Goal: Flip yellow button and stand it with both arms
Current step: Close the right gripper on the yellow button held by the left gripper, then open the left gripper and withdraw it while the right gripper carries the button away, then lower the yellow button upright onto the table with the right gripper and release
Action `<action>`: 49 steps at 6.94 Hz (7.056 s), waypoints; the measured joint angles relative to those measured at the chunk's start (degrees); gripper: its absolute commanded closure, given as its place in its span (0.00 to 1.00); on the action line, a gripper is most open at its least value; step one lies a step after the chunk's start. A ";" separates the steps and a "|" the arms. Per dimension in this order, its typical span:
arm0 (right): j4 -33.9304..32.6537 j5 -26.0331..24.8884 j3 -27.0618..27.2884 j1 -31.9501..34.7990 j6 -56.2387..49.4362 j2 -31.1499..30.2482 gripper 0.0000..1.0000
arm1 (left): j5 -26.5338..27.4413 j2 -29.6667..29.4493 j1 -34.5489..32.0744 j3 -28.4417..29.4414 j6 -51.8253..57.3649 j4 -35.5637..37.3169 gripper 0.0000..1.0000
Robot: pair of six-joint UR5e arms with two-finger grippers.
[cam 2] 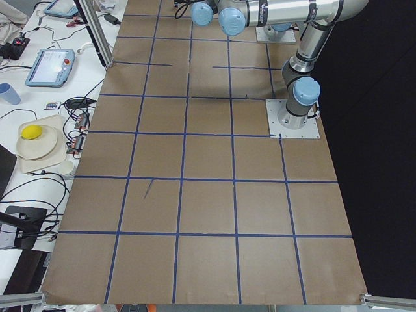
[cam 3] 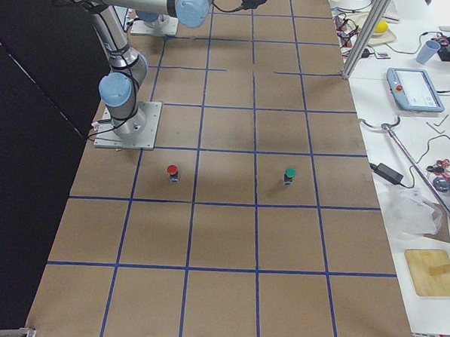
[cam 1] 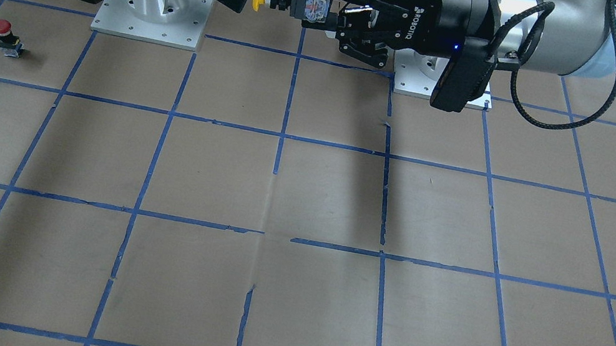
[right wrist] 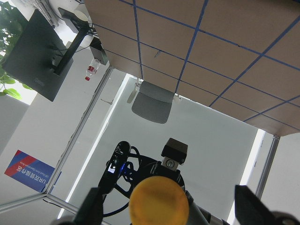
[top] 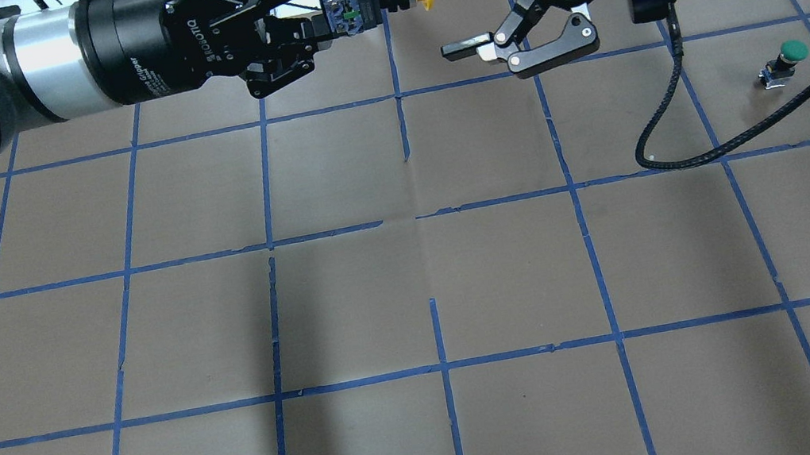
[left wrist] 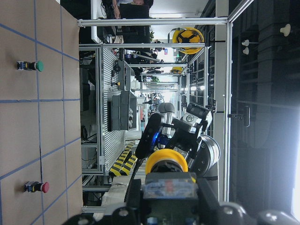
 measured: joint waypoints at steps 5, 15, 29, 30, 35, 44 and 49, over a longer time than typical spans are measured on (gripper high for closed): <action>-8.00 -0.28 0.15 1.42 7.77 1.77 0.56 | 0.10 -0.03 0.04 0.03 0.00 0.11 0.91; -8.10 -4.66 0.49 -6.94 -2.02 1.71 0.84 | 5.02 -0.07 0.09 1.13 -10.15 4.05 0.00; -8.93 -56.01 15.25 -33.03 -146.94 6.83 0.93 | 86.45 0.21 -3.46 8.63 -23.70 24.00 0.00; -12.05 -55.94 15.46 -35.44 -157.09 9.42 0.93 | 88.18 0.33 -3.43 8.85 -23.41 22.42 0.00; -21.54 -52.20 15.26 -45.18 -187.84 20.11 0.92 | 90.38 -1.07 -3.69 8.73 -26.57 21.50 0.00; -21.61 -50.58 15.22 -45.59 -192.32 22.29 0.09 | 90.43 -1.07 -3.70 8.68 -26.72 21.58 0.00; -18.81 -51.91 10.65 -45.33 -180.63 20.09 0.01 | 90.30 -1.11 -3.71 8.82 -26.65 21.78 0.00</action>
